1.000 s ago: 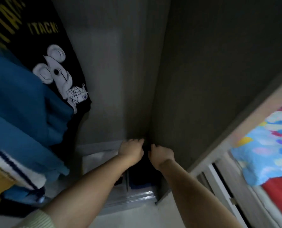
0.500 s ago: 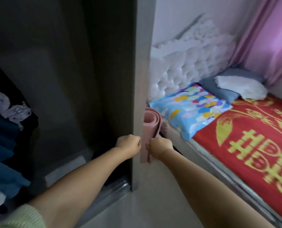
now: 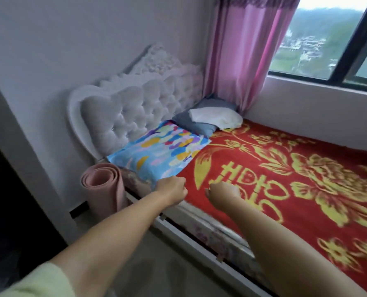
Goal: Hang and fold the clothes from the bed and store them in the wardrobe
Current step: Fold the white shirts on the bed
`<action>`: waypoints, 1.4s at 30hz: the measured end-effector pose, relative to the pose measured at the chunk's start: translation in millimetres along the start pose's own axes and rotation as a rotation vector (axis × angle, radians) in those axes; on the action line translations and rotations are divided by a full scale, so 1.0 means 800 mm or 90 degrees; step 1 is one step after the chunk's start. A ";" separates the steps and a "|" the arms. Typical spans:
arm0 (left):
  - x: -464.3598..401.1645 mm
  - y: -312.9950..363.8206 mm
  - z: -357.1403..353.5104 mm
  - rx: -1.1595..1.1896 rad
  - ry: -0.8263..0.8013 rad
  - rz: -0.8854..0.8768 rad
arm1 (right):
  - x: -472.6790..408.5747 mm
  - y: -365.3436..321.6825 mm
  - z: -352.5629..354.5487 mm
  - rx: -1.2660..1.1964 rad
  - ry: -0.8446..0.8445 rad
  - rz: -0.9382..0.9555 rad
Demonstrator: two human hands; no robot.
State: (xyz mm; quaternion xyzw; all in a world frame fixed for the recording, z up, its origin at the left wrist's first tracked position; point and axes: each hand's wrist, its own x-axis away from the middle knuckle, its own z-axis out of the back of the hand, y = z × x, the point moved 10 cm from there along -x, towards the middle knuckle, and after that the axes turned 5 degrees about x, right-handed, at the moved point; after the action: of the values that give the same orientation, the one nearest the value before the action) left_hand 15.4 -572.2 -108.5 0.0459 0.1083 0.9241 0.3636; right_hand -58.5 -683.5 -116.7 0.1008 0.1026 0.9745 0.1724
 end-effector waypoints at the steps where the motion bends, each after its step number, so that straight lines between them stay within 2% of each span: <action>1: -0.015 0.037 -0.008 0.009 -0.003 -0.019 | 0.004 0.037 -0.007 0.008 -0.003 -0.013; 6: -0.073 0.162 -0.038 0.025 -0.028 -0.083 | 0.009 0.163 -0.036 0.061 -0.031 -0.060; 15: -0.184 0.225 -0.049 0.030 -0.022 -0.110 | -0.049 0.265 -0.076 0.061 -0.069 -0.091; 17: -0.215 0.223 -0.058 0.028 -0.026 -0.115 | -0.075 0.272 -0.084 0.066 -0.089 -0.074; 27: -0.450 0.181 -0.075 0.023 -0.073 -0.151 | -0.284 0.344 -0.085 0.039 -0.146 -0.160; 32: -0.560 0.142 -0.048 0.019 -0.070 -0.154 | -0.383 0.366 -0.054 -0.018 -0.122 -0.201; 42: -0.682 0.079 -0.097 0.030 -0.106 -0.111 | -0.549 0.383 -0.085 -0.073 -0.139 -0.174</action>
State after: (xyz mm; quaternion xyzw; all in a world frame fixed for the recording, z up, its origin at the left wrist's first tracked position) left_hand 359.9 -1002.6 -172.4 0.1217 0.1033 0.8792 0.4490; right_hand 233.3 -1133.2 -180.7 0.1812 0.0402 0.9296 0.3185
